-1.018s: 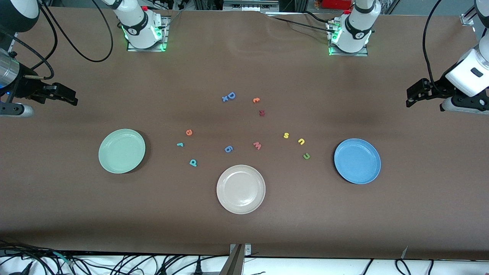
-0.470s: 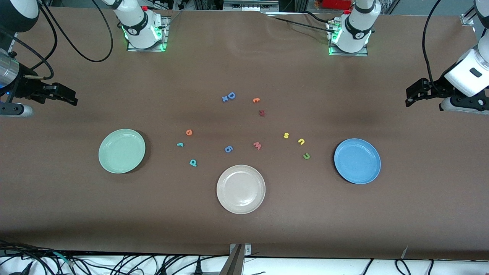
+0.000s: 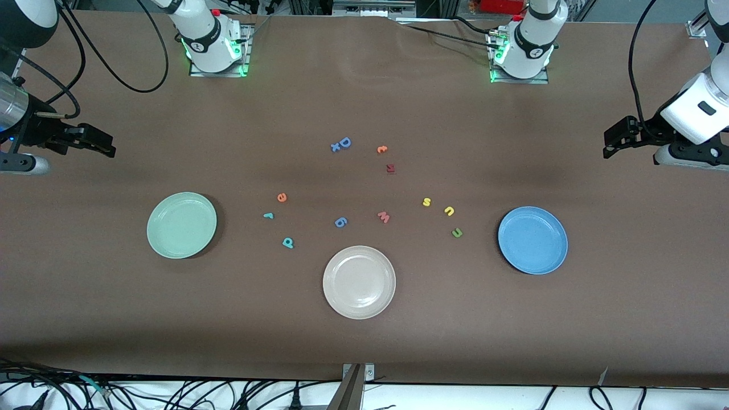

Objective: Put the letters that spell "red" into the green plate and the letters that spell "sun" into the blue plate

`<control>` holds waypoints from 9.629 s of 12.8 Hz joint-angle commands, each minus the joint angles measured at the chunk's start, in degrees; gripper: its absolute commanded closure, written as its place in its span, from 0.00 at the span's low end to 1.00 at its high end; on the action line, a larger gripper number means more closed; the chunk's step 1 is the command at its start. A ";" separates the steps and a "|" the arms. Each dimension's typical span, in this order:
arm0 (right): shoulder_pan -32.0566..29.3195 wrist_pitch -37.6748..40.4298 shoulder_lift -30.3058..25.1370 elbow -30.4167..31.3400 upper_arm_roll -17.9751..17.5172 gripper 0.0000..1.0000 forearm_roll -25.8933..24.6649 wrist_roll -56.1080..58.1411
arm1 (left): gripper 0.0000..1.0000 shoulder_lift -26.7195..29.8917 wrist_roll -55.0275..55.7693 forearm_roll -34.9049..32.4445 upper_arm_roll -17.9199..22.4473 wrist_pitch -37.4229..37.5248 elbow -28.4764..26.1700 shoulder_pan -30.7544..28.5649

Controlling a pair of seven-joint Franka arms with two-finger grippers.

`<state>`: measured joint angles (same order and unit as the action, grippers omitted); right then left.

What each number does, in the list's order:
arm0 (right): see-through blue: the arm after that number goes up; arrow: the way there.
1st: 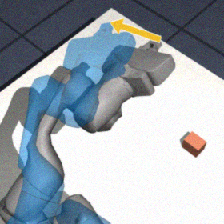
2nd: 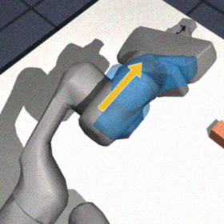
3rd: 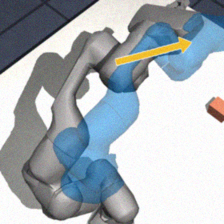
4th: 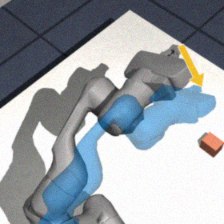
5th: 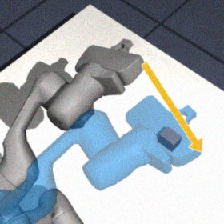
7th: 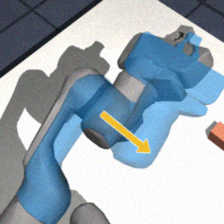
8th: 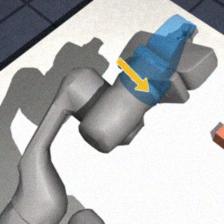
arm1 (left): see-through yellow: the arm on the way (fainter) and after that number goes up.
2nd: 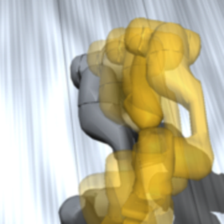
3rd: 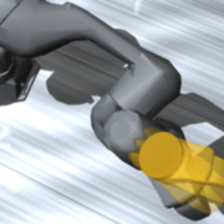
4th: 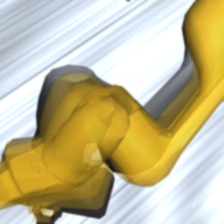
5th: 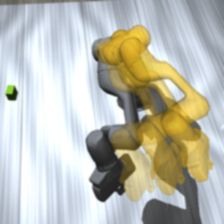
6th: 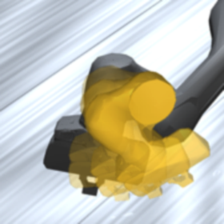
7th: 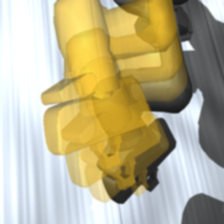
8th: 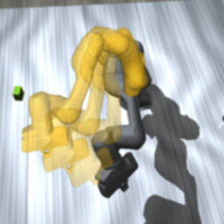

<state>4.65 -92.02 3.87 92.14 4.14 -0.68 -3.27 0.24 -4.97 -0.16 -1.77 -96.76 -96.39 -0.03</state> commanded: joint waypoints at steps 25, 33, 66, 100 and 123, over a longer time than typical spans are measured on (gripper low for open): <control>0.01 0.62 0.08 0.06 0.34 0.00 1.03 0.81 | 0.00 -6.56 -1.36 1.21 -0.17 0.61 0.85 1.60; 2.99 -1.92 5.26 0.15 -0.10 0.00 1.21 -0.33 | 0.00 -26.67 -0.57 9.55 -0.69 -15.61 2.78 10.14; 22.25 -54.14 28.91 18.78 -0.10 0.01 4.90 -37.69 | 0.78 -36.11 9.71 -1.94 -1.22 -32.45 1.02 13.92; 22.16 -50.90 30.76 17.91 -0.19 0.76 4.81 -37.07 | 0.06 -29.51 22.01 -9.86 -14.32 -51.59 -22.62 8.12; 15.58 -23.11 29.26 5.25 14.84 0.73 4.81 -1.76 | 0.85 -31.44 -1.54 -10.13 -14.05 -33.58 -8.73 -3.04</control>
<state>22.72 -115.66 33.34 97.39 19.15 3.52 -9.69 -31.00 -4.52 -8.96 -15.12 -130.92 -104.84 -1.76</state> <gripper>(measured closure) 0.687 0.727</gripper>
